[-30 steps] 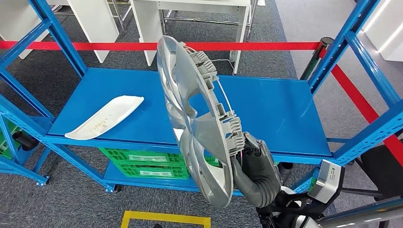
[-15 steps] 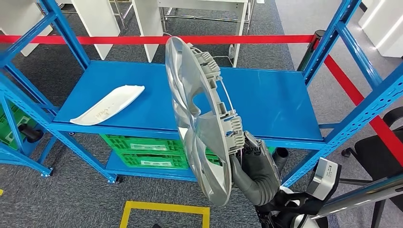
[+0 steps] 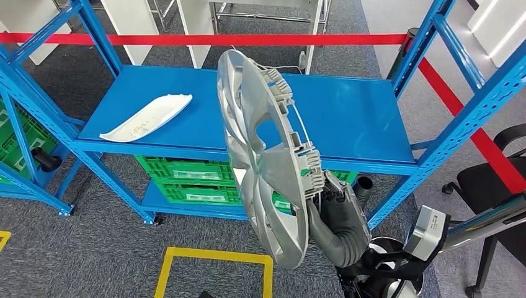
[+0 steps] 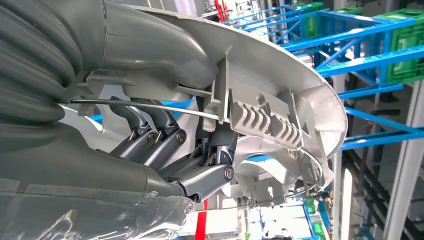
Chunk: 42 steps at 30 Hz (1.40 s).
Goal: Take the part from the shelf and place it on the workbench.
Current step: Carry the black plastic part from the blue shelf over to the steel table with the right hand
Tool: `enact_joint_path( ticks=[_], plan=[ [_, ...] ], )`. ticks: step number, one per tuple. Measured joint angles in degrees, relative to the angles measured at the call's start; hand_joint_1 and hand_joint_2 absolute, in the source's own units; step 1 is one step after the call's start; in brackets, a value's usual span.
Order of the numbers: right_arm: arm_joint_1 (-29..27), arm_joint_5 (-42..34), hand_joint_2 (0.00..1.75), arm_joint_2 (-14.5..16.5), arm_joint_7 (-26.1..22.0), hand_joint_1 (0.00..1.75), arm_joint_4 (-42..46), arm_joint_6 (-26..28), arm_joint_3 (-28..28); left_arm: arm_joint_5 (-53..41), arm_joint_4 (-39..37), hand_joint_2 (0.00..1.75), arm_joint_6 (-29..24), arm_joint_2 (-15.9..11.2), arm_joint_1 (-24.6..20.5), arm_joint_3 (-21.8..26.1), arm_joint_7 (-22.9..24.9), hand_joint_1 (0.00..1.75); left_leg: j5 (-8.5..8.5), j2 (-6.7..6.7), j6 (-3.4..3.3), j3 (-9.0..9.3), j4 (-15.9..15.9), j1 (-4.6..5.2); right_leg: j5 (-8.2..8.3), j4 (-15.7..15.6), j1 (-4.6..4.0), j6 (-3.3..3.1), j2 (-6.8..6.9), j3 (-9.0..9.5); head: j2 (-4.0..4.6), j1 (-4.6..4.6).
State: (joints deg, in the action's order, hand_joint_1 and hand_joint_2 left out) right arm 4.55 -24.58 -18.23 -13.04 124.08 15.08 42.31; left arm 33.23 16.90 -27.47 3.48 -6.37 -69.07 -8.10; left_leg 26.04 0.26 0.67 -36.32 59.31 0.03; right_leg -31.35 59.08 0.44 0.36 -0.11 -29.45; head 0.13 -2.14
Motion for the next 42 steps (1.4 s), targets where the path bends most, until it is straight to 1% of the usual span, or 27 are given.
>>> enact_joint_path(
  ticks=[2, 4, 6, 7, 8, 9, 11, 13, 14, 17, 19, 21, 22, 23, 24, 26, 28, 29, 31, 33, 34, 36, 37, 38, 39, 40, 42],
  plan=[
    [0.0, -0.2, 1.75, 0.0, 0.1, 1.75, 0.0, 0.0, 0.0, 0.1, 0.0, 1.75, 0.0, 0.0, 0.1, 0.0, 0.0, 0.0, 0.44, -0.13, 0.62, -0.63, 0.5, -0.13, 0.82, 0.0, 0.13, -1.09, 0.09, -0.87, 0.0, 0.06],
    [0.0, -0.3, 1.75, 0.0, 0.2, 1.75, 0.0, 0.1, 0.0, 0.2, 0.0, 1.75, 0.0, 0.0, 0.2, 0.0, 0.0, 0.0, 4.34, -0.24, 1.18, -1.76, 4.1, -0.26, 1.75, -0.1, 0.31, -2.01, 0.29, -1.75, 0.0, 0.36],
    [-0.1, -0.4, 1.75, 0.0, 0.3, 1.75, -0.1, 0.2, 0.0, 0.2, 0.0, 1.75, 0.0, 0.0, 0.2, 0.0, 0.1, 0.0, 9.27, -0.24, 1.5, -3.2, 10.9, -0.34, 2.55, 0.1, 0.15, -2.41, 0.44, -2.8, 0.0, 0.63],
    [-0.1, -0.4, 1.75, 0.0, 0.3, 1.75, -0.1, 0.2, 0.0, 0.2, 0.0, 1.75, -0.1, 0.0, 0.2, 0.0, 0.1, 0.0, 10.49, -0.24, 1.52, -3.44, 13.6, -0.35, 2.95, 0.2, 0.04, -2.47, 0.49, -3.43, 0.0, 0.66],
    [-0.1, -0.4, 1.75, 0.0, 0.4, 1.75, -0.2, 0.2, 0.0, 0.2, 0.0, 1.75, -0.1, 0.0, 0.2, 0.0, 0.1, 0.0, 10.49, -0.25, 1.41, -2.95, 14.8, -0.32, 3.36, 0.4, -0.07, -2.5, 0.51, -4.09, 0.0, 0.67],
    [-0.1, -0.4, 1.75, 0.0, 0.4, 1.75, -0.2, 0.2, 0.0, 0.2, 0.0, 1.75, -0.1, 0.0, 0.2, 0.0, 0.1, 0.0, 9.47, -0.25, 1.19, -1.56, 14.0, -0.26, 3.75, 0.6, -0.18, -2.49, 0.51, -4.75, 0.0, 0.67],
    [-0.2, -0.4, 1.75, 0.0, 0.4, 1.75, -0.3, 0.2, 0.0, 0.2, 0.0, 1.75, 0.0, 0.0, 0.1, 0.0, 0.1, 0.0, 6.69, -0.3, 0.36, 3.58, 7.4, 0.05, 4.49, 0.8, -0.33, -2.37, 0.47, -5.77, 0.0, 0.67],
    [-0.2, -0.4, 1.75, 0.0, 0.4, 1.75, -0.3, 0.2, 0.0, 0.2, 0.0, 1.75, -0.1, -0.1, 0.0, 0.0, 0.0, 0.0, 6.0, -0.37, -0.43, 8.11, 0.2, 0.45, 5.25, 0.8, -0.43, -1.92, 0.49, -6.35, 0.0, 0.65],
    [-0.2, -0.4, 1.75, 0.0, 0.4, 1.75, -0.3, 0.2, 0.0, 0.2, 0.0, 1.75, -0.1, -0.1, -0.1, 0.0, 0.0, 0.0, 6.21, -0.4, -0.69, 9.02, -1.6, 0.66, 5.7, 0.8, -0.36, -1.57, 0.54, -6.55, 0.0, 0.63],
    [-0.3, -0.4, 1.75, 0.0, 0.4, 1.75, -0.3, 0.2, 0.0, 0.2, 0.0, 1.75, -0.1, -0.1, 0.0, 0.0, 0.1, 0.0, 5.16, -0.2, -1.17, 8.62, -3.0, 0.68, 6.22, 0.8, -0.17, -0.49, 0.56, -7.09, 0.0, 0.62],
    [-0.3, -0.4, 1.75, 0.0, 0.4, 1.75, -0.3, 0.2, -0.1, 0.2, 0.0, 1.75, 0.0, 0.0, 0.0, 0.0, 0.2, 0.0, 3.95, 0.1, -1.63, 7.61, -3.5, 0.38, 2.77, 3.7, -0.15, 0.04, 0.4, -8.17, 0.0, 0.4],
    [-0.3, -0.4, 1.75, 0.0, 0.5, 1.75, -0.3, 0.2, -0.1, 0.2, 0.0, 1.75, 0.0, 0.0, -0.1, 0.0, 0.2, 0.0, 2.97, 0.25, -1.86, 6.19, -3.2, 0.4, -2.52, 10.3, -0.01, 0.43, 0.34, -9.84, 0.0, 0.19],
    [-0.3, -0.4, 1.75, 0.0, 0.5, 1.75, -0.3, 0.2, -0.1, 0.2, 0.0, 1.75, 0.0, 0.0, -0.1, 0.0, 0.3, 0.0, 2.5, 0.3, -1.83, 5.37, -3.0, 0.41, -4.02, 13.4, 0.06, 0.59, 0.34, -10.36, 0.0, 0.15],
    [-0.4, -0.4, 1.75, 0.0, 0.5, 1.75, -0.3, 0.2, -0.1, 0.2, 0.0, 1.75, 0.0, 0.0, -0.1, 0.0, 0.3, 0.0, 2.06, 0.36, -1.79, 4.49, -2.7, 0.41, -4.21, 15.3, 0.12, 0.72, 0.35, -10.21, 0.0, 0.14],
    [-0.4, -0.4, 1.75, 0.0, 0.6, 1.75, -0.3, 0.2, -0.1, 0.2, 0.0, 1.75, 0.0, 0.0, -0.1, 0.0, 0.3, 0.0, 1.69, 0.4, -1.7, 3.61, -2.3, 0.39, -3.26, 15.2, 0.19, 0.81, 0.36, -9.22, 0.0, 0.13],
    [-0.3, -0.4, 1.75, 0.0, 0.6, 1.75, -0.3, 0.2, 0.0, 0.2, 0.0, 1.75, 0.0, 0.0, -0.1, 0.0, 0.3, 0.0, 1.09, 0.42, -1.39, 1.93, -1.2, 0.32, -0.48, 9.7, 0.37, 0.87, 0.37, -4.76, 0.0, 0.13],
    [-0.3, -0.4, 1.75, 0.0, 0.7, 1.75, -0.3, 0.2, 0.0, 0.2, 0.0, 1.75, 0.0, 0.0, -0.1, 0.0, 0.3, 0.0, 0.5, 0.39, -0.83, 0.44, -0.2, 0.38, -0.07, 2.8, 0.26, 0.66, 0.26, -0.6, 0.0, 0.15],
    [-0.3, -0.4, 1.75, 0.0, 0.7, 1.75, -0.3, 0.2, 0.0, 0.2, 0.0, 1.75, 0.0, 0.0, -0.1, 0.0, 0.4, 0.0, 0.09, 0.38, -0.51, -0.13, 0.1, 0.41, -0.45, 0.9, 0.13, 0.39, 0.16, 0.22, 0.0, 0.16],
    [-0.3, -0.4, 1.75, 0.0, 0.7, 1.75, -0.3, 0.2, 0.0, 0.3, 0.0, 1.75, 0.0, 0.0, 0.0, 0.0, 0.4, 0.0, -0.93, 0.33, 0.14, -0.79, 0.2, 0.36, -0.16, 0.3, -0.11, -0.54, 0.02, -0.25, 0.0, 0.19],
    [-0.3, -0.5, 1.75, 0.0, 0.7, 1.75, -0.4, 0.2, 0.0, 0.3, 0.0, 1.75, 0.0, 0.0, 0.1, 0.0, 0.4, 0.0, 0.25, 0.12, 0.82, -1.43, 0.9, 0.21, 0.93, 0.1, 0.01, -1.59, 0.18, -1.16, 0.0, 0.26],
    [-0.3, -0.6, 1.75, 0.0, 0.7, 1.75, -0.4, 0.2, 0.0, 0.4, 0.0, 1.75, 0.0, 0.0, 0.1, 0.0, 0.4, 0.0, 2.36, 0.0, 1.17, -1.94, 2.6, 0.12, 1.56, 0.0, 0.13, -2.04, 0.27, -1.74, 0.0, 0.42],
    [-0.3, -0.7, 1.75, 0.0, 0.7, 1.75, -0.5, 0.2, 0.0, 0.4, 0.0, 1.75, -0.1, 0.0, 0.2, -0.1, 0.4, 0.0, 8.13, -0.09, 1.66, -3.18, 8.7, -0.08, 2.75, 0.1, 0.12, -2.55, 0.39, -3.12, 0.0, 0.73],
    [-0.3, -0.7, 1.75, 0.0, 0.7, 1.75, -0.5, 0.2, 0.0, 0.4, 0.0, 1.75, -0.1, 0.0, 0.2, -0.1, 0.5, 0.0, 10.12, -0.09, 1.75, -3.56, 12.1, -0.14, 3.36, 0.2, 0.05, -2.62, 0.43, -3.94, 0.0, 0.82],
    [-0.3, -0.7, 1.75, 0.0, 0.7, 1.75, -0.6, 0.2, 0.0, 0.4, 0.0, 1.75, -0.1, 0.0, 0.1, -0.1, 0.5, 0.0, 10.76, -0.09, 1.74, -3.35, 14.3, -0.15, 3.98, 0.2, -0.02, -2.64, 0.47, -4.83, 0.0, 0.81],
    [-0.4, -0.8, 1.75, 0.0, 0.7, 1.75, -0.6, 0.2, 0.0, 0.4, 0.0, 1.75, -0.1, 0.0, 0.1, -0.1, 0.5, 0.0, 10.16, -0.1, 1.63, -2.38, 14.9, -0.13, 4.61, 0.4, -0.09, -2.61, 0.49, -5.74, 0.0, 0.83],
    [-0.4, -0.8, 1.75, 0.0, 0.7, 1.75, -0.7, 0.2, 0.0, 0.4, 0.0, 1.75, -0.1, 0.0, 0.1, -0.1, 0.5, 0.0, 8.64, -0.1, 1.44, -0.48, 13.7, -0.1, 5.22, 0.5, -0.14, -2.55, 0.49, -6.64, 0.0, 0.83],
    [-0.5, -0.8, 1.75, 0.0, 0.8, 1.75, -0.7, 0.2, 0.0, 0.5, 0.0, 1.75, -0.1, 0.0, 0.0, -0.1, 0.5, 0.0, 6.31, -0.17, 0.81, 5.45, 6.6, 0.11, 6.36, 0.7, -0.22, -2.3, 0.44, -8.0, 0.0, 0.83]
  ],
)
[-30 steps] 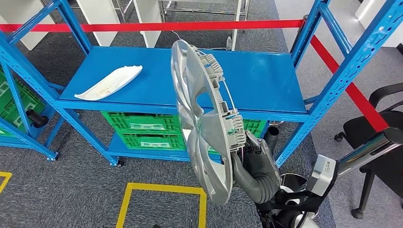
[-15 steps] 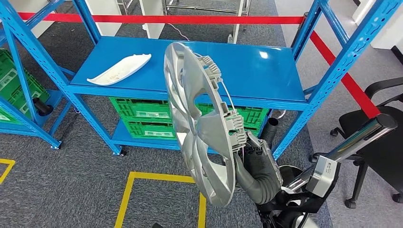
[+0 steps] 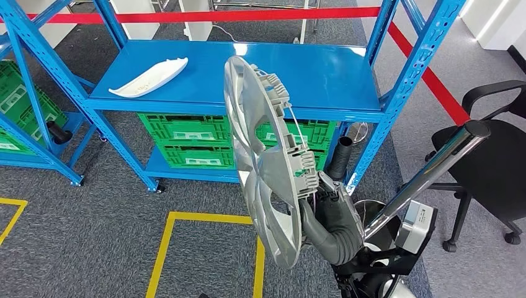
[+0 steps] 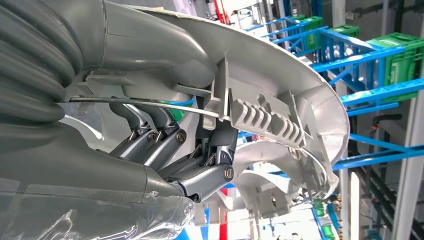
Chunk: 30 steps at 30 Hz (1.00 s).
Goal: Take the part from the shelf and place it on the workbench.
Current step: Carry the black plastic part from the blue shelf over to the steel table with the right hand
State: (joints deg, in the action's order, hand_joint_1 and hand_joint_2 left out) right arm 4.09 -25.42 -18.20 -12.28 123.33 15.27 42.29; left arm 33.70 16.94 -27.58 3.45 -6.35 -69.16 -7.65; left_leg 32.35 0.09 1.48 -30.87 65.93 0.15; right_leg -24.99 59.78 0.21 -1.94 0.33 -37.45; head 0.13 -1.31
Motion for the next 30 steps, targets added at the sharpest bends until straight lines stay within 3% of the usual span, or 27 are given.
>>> enact_joint_path(
  ticks=[2, 3, 5, 6, 7, 8, 10, 11, 12, 13, 14, 15, 17, 19, 21, 22, 25, 26, 27, 28, 30],
  plan=[
    [0.0, 0.0, 1.75, 0.0, 0.0, 1.75, 0.0, 0.0, 0.0, 0.0, 0.0, 1.75, -0.1, 0.0, -0.2, 0.0, 0.0, 0.0, 0.53, -0.1, -0.61, 5.02, -7.7, 0.36, 1.18, 0.0, -0.01, 0.53, 0.07, -0.72, 0.0, -0.03],
    [-0.1, 0.0, 1.75, 0.0, 0.0, 1.75, 0.0, 0.0, 0.0, 0.0, 0.0, 1.75, -0.1, 0.0, -0.3, 0.0, 0.0, 0.0, 1.02, -0.14, -0.87, 6.08, -9.7, 0.58, 1.81, -0.2, 0.07, 0.87, 0.16, -0.89, 0.0, -0.04],
    [-0.1, 0.0, 1.75, 0.0, 0.0, 1.75, 0.0, 0.0, 0.0, 0.1, 0.0, 1.75, -0.1, 0.0, -0.2, 0.0, 0.0, 0.0, 0.23, -0.03, -1.39, 5.62, -10.8, 0.68, 2.78, -0.7, 0.23, 1.58, 0.23, -1.13, 0.0, -0.02],
    [-0.1, 0.0, 1.75, 0.0, 0.0, 1.75, 0.0, 0.0, 0.0, 0.1, 0.0, 1.75, -0.1, 0.0, -0.1, 0.0, 0.0, 0.0, -0.5, 0.1, -1.76, 5.08, -11.0, 0.59, 2.04, -0.5, 0.27, 1.89, 0.18, -1.38, 0.0, -0.05],
    [-0.1, 0.0, 1.75, 0.0, 0.0, 1.75, 0.0, 0.0, 0.0, 0.1, 0.0, 1.75, -0.1, 0.0, 0.0, 0.0, 0.0, 0.0, -1.28, 0.25, -2.09, 4.38, -11.2, 0.47, 0.11, 0.8, 0.28, 2.18, 0.11, -1.8, 0.0, -0.12],
    [-0.2, 0.0, 1.75, 0.0, 0.0, 1.75, 0.0, 0.0, 0.0, 0.1, 0.1, 1.75, -0.1, 0.0, -0.1, 0.0, 0.0, 0.0, -1.97, 0.39, -2.34, 3.63, -11.1, 0.35, -2.87, 3.2, 0.32, 2.39, 0.05, -2.4, 0.0, -0.23],
    [-0.2, 0.0, 1.75, 0.0, 0.0, 1.75, 0.0, 0.0, 0.0, 0.2, 0.2, 1.75, -0.1, 0.0, -0.1, 0.0, 0.0, 0.0, -3.21, 0.52, -2.58, 1.72, -10.7, 0.37, -8.4, 10.4, 0.35, 2.75, 0.03, -3.58, 0.0, -0.46],
    [-0.3, 0.0, 1.75, 0.0, 0.0, 1.75, 0.0, 0.0, 0.0, 0.2, 0.2, 1.75, -0.1, 0.0, -0.1, 0.0, -0.1, 0.0, -3.8, 0.59, -2.58, 0.64, -10.3, 0.37, -9.25, 13.5, 0.37, 2.88, 0.03, -3.75, 0.0, -0.53],
    [-0.3, -0.1, 1.75, 0.0, 0.0, 1.75, -0.1, 0.0, 0.0, 0.3, 0.2, 1.75, -0.1, 0.0, -0.1, 0.0, -0.1, 0.0, -4.35, 0.65, -2.54, -0.53, -9.9, 0.38, -8.66, 15.4, 0.4, 2.98, 0.03, -3.36, 0.0, -0.56],
    [-0.4, -0.1, 1.75, 0.0, 0.0, 1.75, -0.1, 0.0, 0.0, 0.3, 0.2, 1.75, -0.2, 0.0, -0.1, 0.0, -0.2, 0.0, -4.86, 0.69, -2.44, -1.79, -9.4, 0.37, -7.06, 15.4, 0.44, 3.02, 0.03, -2.12, 0.0, -0.6],
    [-0.5, -0.1, 1.75, 0.0, 0.0, 1.75, -0.1, 0.0, 0.0, 0.4, 0.3, 1.75, -0.3, 0.0, -0.1, 0.0, -0.3, 0.0, -5.33, 0.71, -2.31, -2.99, -8.8, 0.36, -5.38, 13.6, 0.49, 3.01, 0.04, 0.04, 0.0, -0.61],
    [-0.5, -0.2, 1.75, 0.0, 0.0, 1.75, -0.1, 0.0, 0.0, 0.4, 0.3, 1.75, -0.4, 0.0, -0.1, 0.0, -0.4, 0.0, -5.73, 0.7, -2.11, -4.1, -8.1, 0.37, -4.81, 10.2, 0.52, 2.95, 0.04, 2.92, 0.0, -0.62],
    [-0.5, -0.2, 1.75, 0.0, 0.0, 1.75, -0.1, 0.0, 0.0, 0.5, 0.3, 1.75, -0.5, 0.0, -0.1, 0.0, -0.5, 0.0, -6.51, 0.67, -1.63, -5.66, -6.9, 0.5, -6.41, 2.1, 0.42, 2.53, -0.07, 8.53, 0.0, -0.58],
    [-0.5, -0.2, 1.75, 0.0, 0.0, 1.75, -0.1, 0.0, 0.0, 0.5, 0.3, 1.75, -0.5, 0.0, 0.0, 0.0, -0.7, 0.0, -7.55, 0.62, -1.03, -6.4, -6.6, 0.46, -7.79, -1.6, 0.08, 1.84, -0.24, 10.37, 0.0, -0.58],
    [-0.6, -0.2, 1.75, 0.0, 0.0, 1.75, -0.1, 0.0, 0.0, 0.6, 0.3, 1.75, -0.5, 0.0, 0.1, 0.0, -0.8, 0.0, -7.38, 0.18, -0.32, -7.11, -6.2, 0.19, -6.73, -1.7, 0.15, 0.99, -0.18, 9.38, 0.0, -0.6],
    [-0.6, -0.3, 1.75, 0.0, 0.0, 1.75, -0.1, 0.0, 0.0, 0.6, 0.3, 1.75, -0.5, 0.1, 0.2, 0.0, -0.9, 0.0, -5.77, -0.08, 0.07, -7.63, -5.0, 0.11, -6.06, -1.7, 0.27, 0.54, -0.1, 8.71, 0.0, -0.46],
    [-0.7, -0.5, 1.75, 0.1, 0.0, 1.75, -0.2, 0.0, 0.0, 0.7, 0.2, 1.75, -0.4, 0.1, 0.3, 0.0, -1.0, 0.0, 2.39, -0.36, 0.93, -9.26, 3.4, -0.15, -4.18, -1.5, 0.37, -0.11, 0.07, 6.34, 0.0, 0.01],
    [-0.7, -0.6, 1.75, 0.1, 0.0, 1.75, -0.2, 0.0, 0.0, 0.8, 0.2, 1.75, -0.4, 0.1, 0.2, 0.0, -1.0, 0.0, 3.64, -0.36, 1.02, -9.32, 6.3, -0.22, -3.57, -1.4, 0.34, -0.11, 0.12, 5.47, 0.0, 0.04],
    [-0.7, -0.6, 1.75, 0.1, 0.0, 1.75, -0.2, 0.0, 0.0, 0.8, 0.2, 1.75, -0.4, 0.0, 0.2, 0.0, -1.1, 0.0, 3.44, -0.36, 1.02, -8.82, 8.0, -0.24, -2.99, -1.2, 0.32, -0.08, 0.18, 4.53, 0.0, 0.04],
    [-0.7, -0.6, 1.75, 0.1, 0.0, 1.75, -0.2, 0.0, 0.0, 0.8, 0.2, 1.75, -0.4, 0.0, 0.2, 0.0, -1.1, 0.0, 2.09, -0.36, 0.95, -7.58, 8.1, -0.24, -2.45, -0.9, 0.31, -0.01, 0.22, 3.57, 0.0, 0.04],
    [-0.8, -0.6, 1.75, 0.1, 0.0, 1.75, -0.2, 0.0, 0.0, 0.9, 0.2, 1.75, -0.4, 0.0, 0.2, 0.0, -1.1, 0.0, -0.91, -0.39, 0.59, -2.72, 3.0, -0.23, -1.49, -0.4, 0.32, 0.26, 0.21, 1.86, 0.0, 0.05]
  ],
)
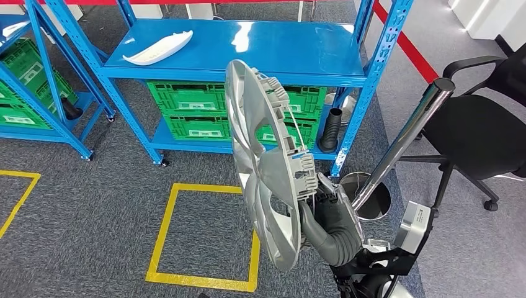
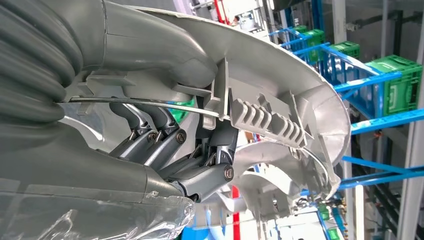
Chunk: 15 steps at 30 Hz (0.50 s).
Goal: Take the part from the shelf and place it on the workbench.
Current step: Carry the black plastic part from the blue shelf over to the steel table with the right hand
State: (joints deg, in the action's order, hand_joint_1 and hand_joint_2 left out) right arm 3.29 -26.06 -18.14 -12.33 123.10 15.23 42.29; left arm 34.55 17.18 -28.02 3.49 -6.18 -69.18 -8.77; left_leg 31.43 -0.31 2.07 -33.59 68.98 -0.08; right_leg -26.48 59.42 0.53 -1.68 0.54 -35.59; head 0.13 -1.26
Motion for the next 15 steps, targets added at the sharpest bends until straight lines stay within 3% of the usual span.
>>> enact_joint_path(
  ticks=[2, 4, 6, 7, 8, 10, 11, 12, 13, 15],
  plan=[
    [-0.1, -0.1, 1.75, 0.0, 0.0, 1.75, 0.0, 0.0, 0.0, 0.1, 0.0, 1.75, 0.0, 0.0, -0.1, 0.0, 0.0, 0.0, 0.37, -0.09, -0.55, 5.64, -8.2, 0.17, 0.97, 0.3, -0.11, 0.52, -0.01, -1.01, 0.0, -0.03],
    [-0.1, -0.1, 1.75, 0.0, -0.1, 1.75, 0.0, 0.0, 0.0, 0.1, 0.0, 1.75, -0.1, 0.0, -0.2, 0.0, -0.1, 0.0, 1.5, -0.14, -1.13, 7.91, -12.5, 0.51, 2.13, 0.2, -0.1, 1.21, 0.06, -1.45, 0.0, -0.06],
    [-0.1, -0.1, 1.75, 0.0, -0.1, 1.75, 0.0, 0.0, 0.0, 0.1, 0.0, 1.75, -0.1, 0.0, -0.1, 0.0, -0.1, 0.0, 0.58, 0.1, -1.85, 7.2, -13.1, 0.51, 2.5, 0.0, 0.03, 1.88, 0.0, -1.79, 0.0, -0.05],
    [-0.1, -0.1, 1.75, 0.0, -0.2, 1.75, 0.0, 0.0, 0.0, 0.1, 0.0, 1.75, -0.1, 0.0, 0.0, 0.0, -0.1, 0.0, -0.08, 0.27, -2.29, 6.63, -13.3, 0.44, 1.33, 0.7, 0.07, 2.16, -0.08, -2.09, 0.0, -0.15],
    [-0.2, -0.1, 1.75, 0.0, -0.2, 1.75, 0.0, 0.0, 0.0, 0.1, 0.0, 1.75, -0.1, 0.0, 0.0, 0.0, -0.1, 0.0, -0.78, 0.45, -2.68, 5.9, -13.4, 0.35, -0.94, 2.4, 0.08, 2.39, -0.16, -2.59, 0.0, -0.28],
    [-0.2, -0.1, 1.75, 0.0, -0.2, 1.75, 0.0, 0.0, 0.0, 0.2, 0.0, 1.75, -0.1, 0.1, -0.1, 0.0, -0.1, 0.0, -1.99, 0.64, -3.18, 4.24, -13.1, 0.46, -6.74, 8.7, 0.13, 2.69, -0.22, -3.9, 0.0, -0.62],
    [-0.2, -0.1, 1.75, 0.0, -0.2, 1.75, 0.0, 0.0, 0.0, 0.2, 0.0, 1.75, -0.1, 0.1, -0.1, 0.0, -0.1, 0.0, -2.63, 0.71, -3.26, 3.33, -12.9, 0.56, -8.5, 12.2, 0.13, 2.79, -0.22, -4.35, 0.0, -0.7],
    [-0.3, -0.1, 1.75, 0.0, -0.2, 1.75, 0.0, 0.0, 0.0, 0.2, 0.0, 1.75, -0.1, 0.0, -0.1, 0.0, -0.1, 0.0, -3.22, 0.77, -3.28, 2.31, -12.6, 0.64, -8.75, 14.7, 0.13, 2.84, -0.22, -4.29, 0.0, -0.76],
    [-0.3, -0.2, 1.75, 0.0, -0.2, 1.75, 0.0, 0.0, 0.0, 0.2, 0.0, 1.75, -0.1, 0.0, -0.1, 0.0, -0.1, 0.0, -3.77, 0.82, -3.25, 1.19, -12.2, 0.71, -7.67, 15.6, 0.12, 2.82, -0.22, -3.49, 0.0, -0.78],
    [-0.3, -0.3, 1.75, 0.0, -0.2, 1.75, 0.0, 0.0, 0.0, 0.2, 0.0, 1.75, -0.2, 0.0, -0.1, 0.0, -0.1, 0.0, -4.68, 0.84, -3.06, -0.96, -11.3, 0.77, -4.3, 11.6, 0.07, 2.48, -0.21, 0.63, 0.0, -0.84]
  ],
)
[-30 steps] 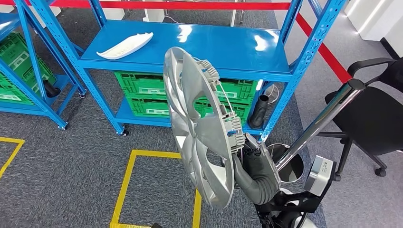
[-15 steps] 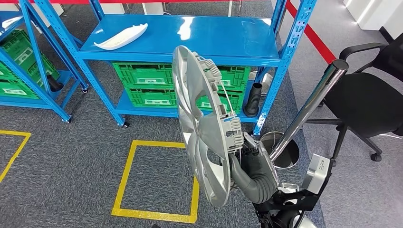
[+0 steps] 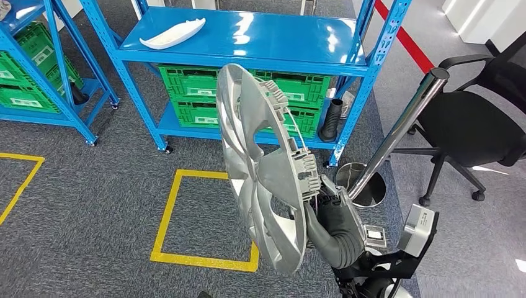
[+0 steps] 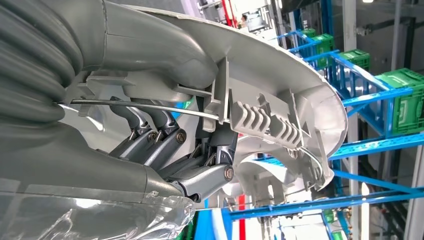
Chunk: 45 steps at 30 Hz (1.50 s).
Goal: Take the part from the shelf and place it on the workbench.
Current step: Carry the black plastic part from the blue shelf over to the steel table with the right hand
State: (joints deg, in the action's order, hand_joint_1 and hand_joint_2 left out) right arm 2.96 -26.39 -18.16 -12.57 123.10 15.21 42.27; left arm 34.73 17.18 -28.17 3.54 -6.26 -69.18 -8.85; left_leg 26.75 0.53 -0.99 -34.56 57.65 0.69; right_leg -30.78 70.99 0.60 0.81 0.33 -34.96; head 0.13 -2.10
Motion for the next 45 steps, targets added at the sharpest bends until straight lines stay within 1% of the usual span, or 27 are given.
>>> enact_joint_path(
  ticks=[2, 4, 6, 7, 9, 11, 13, 14, 16, 17, 19, 21, 23, 25, 27, 28, 29, 30, 32, 34, 36, 37, 39, 40, 42, 43, 45],
  plan=[
    [0.0, -0.2, 1.75, 0.0, 0.0, 1.75, 0.0, 0.0, 0.0, 0.0, 0.0, 1.75, -0.1, 0.0, 0.0, 0.0, 0.0, 0.0, -0.75, -0.01, 0.38, -1.59, 0.8, 0.11, -0.28, -8.3, -0.23, -0.54, 0.03, 5.71, 0.0, 0.0],
    [0.0, -0.2, 1.75, 0.0, -0.1, 1.75, 0.0, 0.0, 0.0, 0.0, 0.0, 1.75, -0.1, 0.0, 0.0, 0.0, 0.0, 0.0, -1.68, -0.01, 0.99, -2.43, 1.1, 0.04, -1.99, -13.5, -0.62, -1.08, 0.02, 8.48, 0.0, 0.02],
    [0.0, -0.3, 1.75, 0.0, -0.1, 1.75, 0.0, 0.0, 0.0, 0.0, 0.0, 1.75, -0.1, 0.1, 0.1, 0.0, 0.1, 0.0, -2.22, -0.09, 1.71, -2.84, 1.1, -0.2, -1.5, -14.4, -0.66, -1.72, 0.09, 8.26, 0.0, 0.01],
    [0.0, -0.3, 1.75, 0.0, -0.2, 1.75, 0.0, 0.1, 0.0, 0.0, 0.0, 1.75, -0.1, 0.1, 0.1, 0.0, 0.3, 0.0, -1.48, -0.18, 2.12, -3.15, 1.6, -0.3, -1.03, -14.5, -0.55, -2.11, 0.2, 8.01, 0.0, 0.09],
    [0.0, -0.2, 1.75, 0.0, -0.3, 1.75, 0.0, 0.3, 0.0, 0.1, 0.0, 1.75, -0.1, 0.1, 0.2, 0.0, 0.5, 0.0, 2.35, -0.34, 2.97, -4.58, 5.8, -0.57, -0.19, -14.6, -0.27, -2.65, 0.63, 7.43, 0.0, 0.37],
    [0.0, 0.0, 1.75, 0.0, -0.4, 1.75, -0.1, 0.7, 0.0, 0.3, 0.0, 1.75, -0.1, 0.0, 0.2, 0.0, 0.7, 0.0, 6.31, -0.34, 3.65, -6.6, 12.7, -0.92, 0.33, -14.5, -0.22, -2.78, 1.18, 6.69, 0.0, 0.58],
    [-0.1, 0.2, 1.75, 0.0, -0.5, 1.75, -0.2, 1.1, 0.0, 0.4, 0.0, 1.75, -0.1, 0.0, 0.2, 0.0, 0.9, 0.0, 6.46, -0.32, 4.08, -6.47, 15.5, -1.22, 0.63, -14.1, -0.11, -2.65, 1.97, 5.94, 0.0, 0.6],
    [-0.1, 0.2, 1.75, 0.0, -0.5, 1.75, -0.3, 1.2, 0.0, 0.5, 0.0, 1.75, -0.1, 0.0, 0.3, 0.0, 1.0, 0.0, 5.18, -0.21, 4.21, -4.91, 13.8, -1.33, 0.67, -13.8, 0.0, -2.53, 2.42, 5.61, 0.0, 0.61],
    [-0.2, 0.3, 1.75, 0.0, -0.6, 1.75, -0.3, 1.2, 0.0, 0.5, 0.0, 1.75, -0.1, 0.0, 0.2, 0.0, 1.1, 0.0, 2.7, 1.08, 4.25, -0.18, 6.7, -1.27, 0.52, -13.2, 0.1, -2.13, 3.31, 5.13, 0.0, 0.68],
    [-0.2, 0.3, 1.75, 0.0, -0.6, 1.75, -0.3, 1.2, 0.0, 0.5, 0.0, 1.75, -0.1, 0.0, 0.1, 0.0, 1.1, 0.0, 2.11, 1.88, 3.93, 1.57, 3.7, -1.08, 0.45, -12.9, 0.04, -1.83, 3.78, 4.96, 0.0, 0.74],
    [-0.2, 0.4, 1.75, 0.1, -0.6, 1.75, -0.4, 1.3, 0.0, 0.6, 0.0, 1.75, -0.1, 0.0, 0.0, 0.0, 1.2, 0.0, 2.38, 2.65, 2.92, 2.53, 1.2, -0.57, 0.5, -12.7, -0.17, -1.14, 4.75, 4.76, 0.0, 0.7],
    [-0.1, 0.4, 1.75, 0.1, -0.5, 1.75, -0.4, 1.3, 0.0, 0.7, 0.0, 1.75, -0.1, 0.0, 0.1, 0.0, 1.2, 0.0, 2.12, 1.81, 1.77, 2.07, 0.7, -0.57, 0.45, -12.7, -0.16, -0.46, 5.5, 4.67, 0.0, 0.55],
    [-0.1, 0.4, 1.75, 0.1, -0.5, 1.75, -0.4, 1.3, 0.0, 0.7, 0.0, 1.75, -0.1, 0.0, 0.2, 0.0, 1.2, 0.0, 1.64, 0.86, 0.84, 1.76, 0.3, -0.81, -1.2, -10.8, 0.01, 0.04, 3.76, 3.82, 0.0, 0.42],
    [-0.1, 0.4, 1.75, 0.1, -0.5, 1.75, -0.5, 1.3, 0.0, 0.7, 0.0, 1.75, -0.1, 0.0, 0.1, 0.0, 1.2, 0.0, 1.27, -0.17, 0.23, 1.38, 0.1, -0.83, -4.8, -4.7, 0.1, 0.2, 1.03, 1.01, 0.0, 0.15],
    [-0.2, 0.4, 1.75, 0.1, -0.5, 1.75, -0.6, 1.3, 0.0, 0.7, 0.0, 1.75, -0.1, 0.0, 0.1, 0.0, 1.2, 0.0, 1.09, -1.34, -0.04, 1.06, 0.2, -0.63, -7.09, 1.9, 0.07, 0.17, 0.18, -2.06, 0.0, -0.01],
    [-0.2, 0.4, 1.75, 0.1, -0.5, 1.75, -0.7, 1.3, 0.0, 0.8, 0.0, 1.75, -0.1, 0.0, 0.1, 0.0, 1.2, 0.0, 1.05, -2.0, -0.08, 0.99, 0.3, -0.52, -6.63, 2.9, 0.05, 0.08, 0.09, -2.54, 0.0, -0.03],
    [-0.2, 0.4, 1.75, 0.1, -0.5, 1.75, -0.7, 1.3, 0.0, 0.8, 0.0, 1.75, -0.1, 0.0, 0.2, 0.0, 1.2, 0.0, 1.03, -2.73, -0.08, 0.95, 0.5, -0.43, -5.01, 1.6, 0.04, -0.1, -0.09, -2.01, 0.0, -0.03],
    [-0.3, 0.4, 1.75, 0.1, -0.5, 1.75, -0.8, 1.3, 0.0, 0.9, 0.0, 1.75, -0.1, 0.0, 0.1, 0.0, 1.3, 0.0, 1.04, -3.49, -0.05, 0.94, 0.6, -0.38, -2.66, -1.5, 0.02, -0.37, -0.66, -0.7, 0.0, -0.03],
    [-0.3, 0.4, 1.75, 0.1, -0.5, 1.75, -0.8, 1.3, 0.0, 1.1, 0.0, 1.75, -0.2, 0.2, 0.0, 0.0, 1.5, 0.0, 1.01, -4.94, 0.21, 0.54, 1.1, -0.43, 0.76, -8.1, 0.11, -0.97, -3.55, 1.95, 0.0, 0.08],
    [-0.2, 0.4, 1.75, 0.1, -0.4, 1.75, -0.9, 1.3, 0.0, 1.2, 0.1, 1.75, -0.2, 0.4, -0.1, 0.0, 1.7, 0.0, 0.69, -6.19, 0.9, -0.41, 1.4, -0.7, 1.25, -10.9, 0.04, -1.23, -5.27, 2.83, 0.0, 0.15],
    [-0.1, 0.4, 1.75, 0.1, -0.3, 1.75, -0.9, 1.2, 0.0, 1.3, 0.1, 1.75, -0.3, 0.5, 0.0, 0.0, 1.8, 0.0, 0.3, -7.21, 1.73, -1.22, 1.5, -0.89, 1.22, -11.7, 0.02, -1.48, -4.06, 2.87, 0.0, 0.04],
    [-0.1, 0.4, 1.75, 0.1, -0.2, 1.75, -0.9, 1.2, 0.0, 1.3, 0.1, 1.75, -0.4, 0.5, 0.1, 0.0, 1.8, 0.0, 0.51, -6.71, 2.13, -1.5, 1.7, -0.8, 1.33, -12.1, 0.16, -1.73, -3.3, 2.96, 0.0, 0.12],
    [0.0, 0.4, 1.75, 0.2, -0.1, 1.75, -0.9, 1.1, 0.0, 1.3, 0.1, 1.75, -0.6, 0.5, 0.0, 0.0, 1.9, 0.0, 2.61, -4.18, 2.97, -2.86, 4.6, -0.71, 1.63, -12.7, 0.52, -2.18, -1.62, 3.18, 0.0, 0.59],
    [-0.1, 0.4, 1.75, 0.2, -0.1, 1.75, -0.9, 1.1, 0.0, 1.3, 0.1, 1.75, -0.7, 0.5, -0.1, 0.0, 1.8, 0.0, 4.33, -2.74, 3.43, -4.19, 7.7, -0.81, 1.65, -12.8, 0.49, -2.29, -0.74, 3.23, 0.0, 0.86],
    [-0.1, 0.4, 1.75, 0.2, -0.1, 1.75, -1.0, 1.1, 0.0, 1.5, 0.1, 1.75, -0.7, 0.5, -0.1, 0.0, 1.6, 0.0, 6.96, -1.63, 4.09, -6.92, 14.2, -1.26, 1.58, -12.7, 0.48, -2.35, 1.05, 3.24, 0.0, 1.02],
    [-0.1, 0.4, 1.75, 0.2, -0.1, 1.75, -1.0, 1.1, 0.1, 1.6, 0.1, 1.75, -0.7, 0.5, 0.0, 0.0, 1.6, 0.0, 7.01, -1.43, 4.32, -7.37, 15.6, -1.45, 1.52, -12.6, 0.49, -2.31, 1.89, 3.25, 0.0, 1.03],
    [0.0, 0.4, 1.75, 0.2, 0.0, 1.75, -1.2, 1.1, 0.1, 1.7, 0.1, 1.75, -0.7, 0.4, 0.1, 0.0, 1.5, 0.0, 4.29, -0.8, 4.5, -5.19, 12.0, -1.67, 1.33, -12.5, 0.54, -2.08, 3.33, 3.32, 0.0, 1.04]
  ],
)
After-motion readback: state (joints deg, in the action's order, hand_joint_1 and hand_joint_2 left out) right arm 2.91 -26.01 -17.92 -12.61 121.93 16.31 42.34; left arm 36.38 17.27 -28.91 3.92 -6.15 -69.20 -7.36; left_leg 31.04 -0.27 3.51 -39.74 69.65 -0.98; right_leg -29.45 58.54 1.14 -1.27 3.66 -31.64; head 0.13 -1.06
